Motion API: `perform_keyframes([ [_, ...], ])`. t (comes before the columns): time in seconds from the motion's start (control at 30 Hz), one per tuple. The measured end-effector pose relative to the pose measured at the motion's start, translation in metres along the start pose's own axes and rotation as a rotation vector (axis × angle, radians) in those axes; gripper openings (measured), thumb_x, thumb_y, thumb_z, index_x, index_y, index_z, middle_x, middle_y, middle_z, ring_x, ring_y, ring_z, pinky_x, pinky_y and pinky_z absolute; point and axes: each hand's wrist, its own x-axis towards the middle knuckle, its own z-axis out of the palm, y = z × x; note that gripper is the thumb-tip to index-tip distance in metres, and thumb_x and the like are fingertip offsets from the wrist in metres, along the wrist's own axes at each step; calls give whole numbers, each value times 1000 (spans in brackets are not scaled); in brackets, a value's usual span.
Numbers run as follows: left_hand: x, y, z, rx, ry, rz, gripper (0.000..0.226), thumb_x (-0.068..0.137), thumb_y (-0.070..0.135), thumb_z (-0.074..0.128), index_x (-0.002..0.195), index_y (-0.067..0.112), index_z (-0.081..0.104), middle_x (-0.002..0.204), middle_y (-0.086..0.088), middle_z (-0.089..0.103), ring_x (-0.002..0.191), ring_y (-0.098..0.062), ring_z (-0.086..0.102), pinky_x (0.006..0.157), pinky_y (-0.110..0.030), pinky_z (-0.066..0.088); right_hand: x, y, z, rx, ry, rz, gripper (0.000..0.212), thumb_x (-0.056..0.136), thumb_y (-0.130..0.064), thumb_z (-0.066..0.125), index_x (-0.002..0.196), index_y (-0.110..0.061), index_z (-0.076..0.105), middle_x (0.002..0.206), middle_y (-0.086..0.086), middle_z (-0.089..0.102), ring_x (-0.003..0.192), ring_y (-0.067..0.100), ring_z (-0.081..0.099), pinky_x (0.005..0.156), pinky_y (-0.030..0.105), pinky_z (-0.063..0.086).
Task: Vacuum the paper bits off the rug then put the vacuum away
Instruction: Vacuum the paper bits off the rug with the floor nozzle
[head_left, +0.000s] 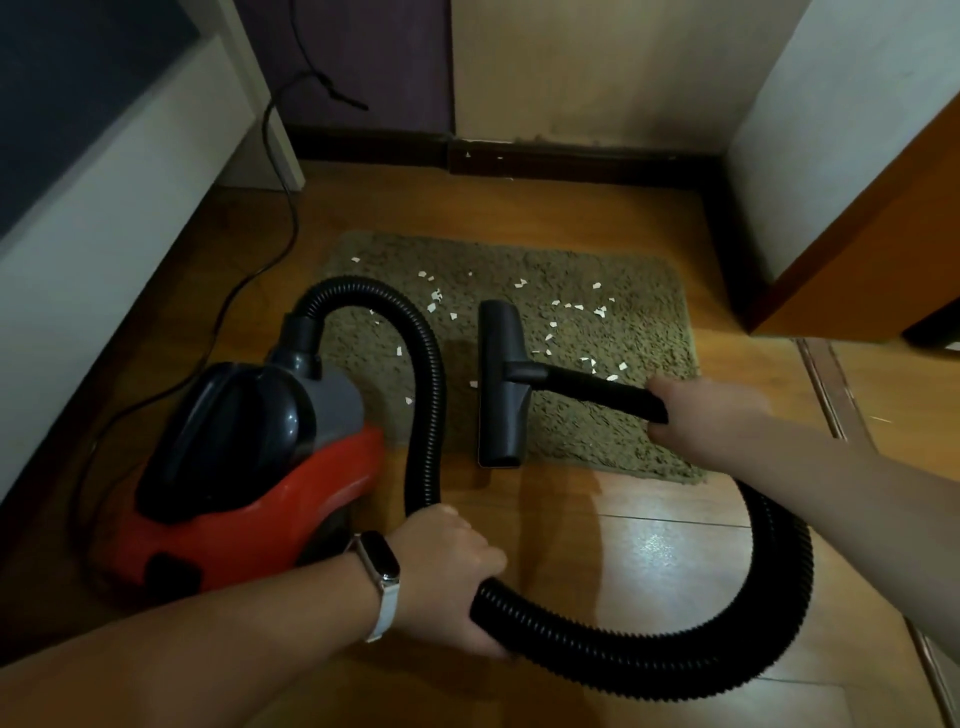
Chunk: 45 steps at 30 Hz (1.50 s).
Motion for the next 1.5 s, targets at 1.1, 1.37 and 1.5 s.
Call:
perform_keyframes([
  [1.1, -8, -50, -11, 17, 358, -80, 63, 86, 59, 48, 138, 22, 47, 139, -5, 52, 125, -25, 51, 97, -44, 48, -11, 20, -19, 433, 111, -215, 15, 91, -43, 65, 104, -38, 59, 69, -8, 63, 51, 5, 58, 42, 19, 39],
  [1.37, -7, -48, -73, -1146, 832, -679, 42, 92, 46, 55, 124, 21, 46, 96, -2, 63, 87, -16, 64, 73, -36, 53, -3, 19, -18, 368, 135, -136, 14, 91, -48, 62, 92, -36, 55, 67, -7, 63, 54, 6, 60, 43, 23, 41],
  [1.5, 43, -34, -78, -1391, 793, -710, 64, 87, 42, 68, 136, 33, 28, 117, -1, 62, 100, -17, 64, 86, -35, 53, -9, 20, -20, 327, 203, -78, 20, 89, -47, 62, 97, -32, 53, 69, -8, 61, 56, 8, 60, 45, 26, 47],
])
